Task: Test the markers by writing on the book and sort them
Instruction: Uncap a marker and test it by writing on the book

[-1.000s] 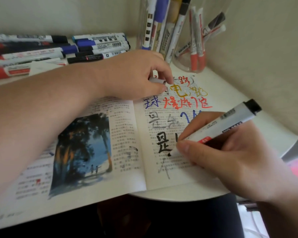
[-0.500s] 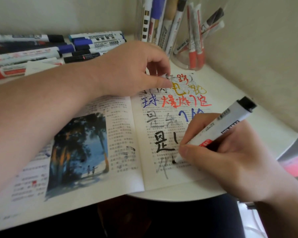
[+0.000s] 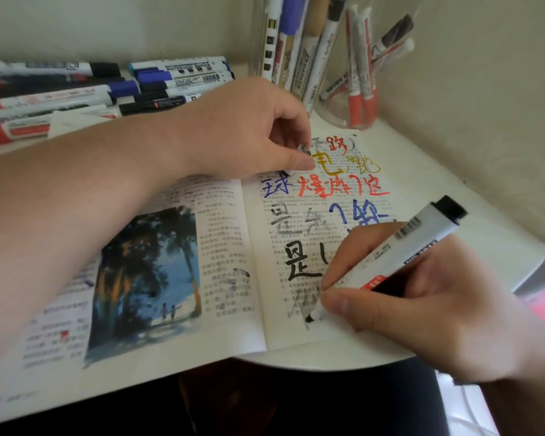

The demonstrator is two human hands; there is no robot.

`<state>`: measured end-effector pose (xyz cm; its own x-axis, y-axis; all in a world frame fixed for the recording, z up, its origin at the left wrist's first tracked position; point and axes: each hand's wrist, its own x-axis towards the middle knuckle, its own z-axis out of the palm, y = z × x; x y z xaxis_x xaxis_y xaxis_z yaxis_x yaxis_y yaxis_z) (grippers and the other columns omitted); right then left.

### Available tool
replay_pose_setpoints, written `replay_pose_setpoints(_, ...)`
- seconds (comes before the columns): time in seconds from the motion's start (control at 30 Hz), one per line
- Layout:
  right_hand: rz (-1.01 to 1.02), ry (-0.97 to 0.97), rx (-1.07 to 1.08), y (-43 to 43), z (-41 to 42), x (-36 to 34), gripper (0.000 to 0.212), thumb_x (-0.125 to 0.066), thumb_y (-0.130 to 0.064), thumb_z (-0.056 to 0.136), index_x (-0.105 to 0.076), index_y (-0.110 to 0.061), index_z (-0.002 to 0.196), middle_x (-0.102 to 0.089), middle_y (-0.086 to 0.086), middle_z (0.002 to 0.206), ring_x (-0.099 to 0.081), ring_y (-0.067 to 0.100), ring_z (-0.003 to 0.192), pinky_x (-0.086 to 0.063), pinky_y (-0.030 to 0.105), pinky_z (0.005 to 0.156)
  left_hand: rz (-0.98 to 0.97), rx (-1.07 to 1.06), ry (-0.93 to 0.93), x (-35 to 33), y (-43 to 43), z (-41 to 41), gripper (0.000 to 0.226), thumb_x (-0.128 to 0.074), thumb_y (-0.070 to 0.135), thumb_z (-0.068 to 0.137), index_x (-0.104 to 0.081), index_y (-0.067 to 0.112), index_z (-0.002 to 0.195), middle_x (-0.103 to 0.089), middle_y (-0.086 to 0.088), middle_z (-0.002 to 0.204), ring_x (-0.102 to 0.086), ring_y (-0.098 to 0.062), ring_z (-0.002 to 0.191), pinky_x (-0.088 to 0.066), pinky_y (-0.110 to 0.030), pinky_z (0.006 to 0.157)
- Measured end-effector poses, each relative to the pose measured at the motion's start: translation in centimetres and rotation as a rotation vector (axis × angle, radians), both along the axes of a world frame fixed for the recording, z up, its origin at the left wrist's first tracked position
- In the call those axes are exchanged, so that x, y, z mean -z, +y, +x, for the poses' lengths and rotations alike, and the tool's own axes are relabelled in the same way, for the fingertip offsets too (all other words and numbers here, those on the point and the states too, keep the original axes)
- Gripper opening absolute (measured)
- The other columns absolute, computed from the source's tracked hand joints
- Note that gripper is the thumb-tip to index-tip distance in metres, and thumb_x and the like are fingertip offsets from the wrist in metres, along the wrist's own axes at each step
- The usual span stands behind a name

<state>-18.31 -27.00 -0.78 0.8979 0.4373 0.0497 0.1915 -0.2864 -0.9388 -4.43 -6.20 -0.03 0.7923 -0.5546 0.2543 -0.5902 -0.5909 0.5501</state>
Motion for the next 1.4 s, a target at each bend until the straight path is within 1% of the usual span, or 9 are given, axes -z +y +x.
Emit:
replay_pose_setpoints(0.3,-0.066,-0.108,0.025,-0.3,0.2,0.4,0.009,-0.066,-0.002,0.071,-0.058,-0.001,0.067,-0.053,0.015,0.057,-0.049,0.032,0.052,-0.034,0.035,0.046,-0.003,-0.010,0.052,-0.4,0.3,-0.1,0.026,-0.083,0.037,0.077,-0.075,0.026,0.098,-0.071,0.014,0.082,-0.067,0.002,0.078,-0.052,-0.013,0.074)
replay_pose_setpoints(0.43,0.179,0.017,0.002,-1.6,1.2,0.0,0.028,-0.084,-0.022,0.068,-0.066,-0.002,0.076,-0.047,0.016,0.053,-0.040,0.019,0.045,-0.030,0.021,0.045,0.072,0.011,0.091,-0.5,0.4,0.2,0.026,-0.084,0.036,0.077,-0.073,0.031,0.100,-0.069,0.018,0.081,-0.065,0.008,0.078,-0.050,-0.007,0.072)
replay_pose_setpoints(0.53,0.364,-0.021,0.040,-2.2,4.3,-2.0,0.041,-0.092,-0.035,0.063,-0.072,-0.006,0.084,-0.032,0.025,0.053,-0.026,0.020,0.044,-0.019,0.026,0.045,0.076,-0.023,0.113,-0.3,0.5,0.5,0.027,-0.084,0.043,0.076,-0.072,0.033,0.098,-0.067,0.021,0.078,-0.063,0.010,0.076,-0.047,-0.005,0.069)
replay_pose_setpoints(0.7,0.277,-0.136,0.074,-0.5,13.3,-6.8,0.014,-0.079,-0.012,0.062,-0.074,-0.012,0.074,-0.042,0.032,0.058,-0.034,0.019,0.048,-0.025,0.022,0.045,0.083,-0.160,0.076,-0.1,0.4,1.4,0.026,-0.079,0.055,0.076,-0.070,0.036,0.091,-0.062,0.019,0.081,-0.055,0.010,0.081,-0.043,-0.008,0.065)
replay_pose_setpoints(0.77,0.201,-0.140,0.108,0.6,16.0,-7.1,0.002,-0.070,-0.013,0.072,-0.071,-0.012,0.072,-0.048,0.017,0.055,-0.038,0.019,0.048,-0.026,0.023,0.045,0.056,-0.205,0.093,0.1,0.6,1.8,0.029,-0.080,0.057,0.074,-0.071,0.033,0.088,-0.062,0.018,0.080,-0.056,0.009,0.079,-0.043,-0.010,0.061)
replay_pose_setpoints(0.9,0.160,-0.202,0.030,1.6,17.5,-5.0,0.013,-0.064,-0.011,0.079,-0.067,-0.020,0.070,-0.050,0.003,0.056,-0.040,0.014,0.046,-0.032,0.021,0.043,0.046,-0.191,0.084,0.5,0.5,2.2,0.027,-0.079,0.058,0.074,-0.071,0.035,0.087,-0.062,0.019,0.081,-0.056,0.009,0.084,-0.045,-0.010,0.070)
replay_pose_setpoints(1.03,0.040,-0.245,-0.044,1.3,17.5,-3.3,0.006,-0.065,-0.011,0.080,-0.063,-0.008,0.076,-0.052,-0.007,0.057,-0.046,0.005,0.050,-0.037,0.015,0.050,0.048,-0.194,0.087,0.5,0.3,2.3,0.025,-0.079,0.059,0.073,-0.062,0.041,0.075,-0.060,0.021,0.079,-0.055,0.010,0.080,-0.040,-0.010,0.061)
replay_pose_setpoints(1.23,-0.206,-0.285,-0.024,1.3,17.2,-2.7,0.012,-0.072,-0.028,0.079,-0.062,-0.023,0.083,-0.061,-0.004,0.069,-0.058,0.016,0.067,-0.050,0.043,0.064,0.001,-0.174,0.121,0.5,0.0,2.2,0.023,-0.080,0.056,0.072,-0.064,0.040,0.071,-0.061,0.025,0.077,-0.058,0.005,0.074,-0.042,-0.011,0.060)
replay_pose_setpoints(1.4,-0.265,-0.323,-0.048,1.3,17.0,-3.1,0.041,-0.081,-0.017,0.086,-0.068,-0.052,0.069,-0.069,-0.025,0.071,-0.067,-0.004,0.069,-0.051,0.015,0.064,-0.004,-0.171,0.135,0.6,0.3,2.3,0.020,-0.079,0.050,0.077,-0.063,0.042,0.070,-0.062,0.022,0.073,-0.059,0.003,0.070,-0.042,-0.013,0.058)
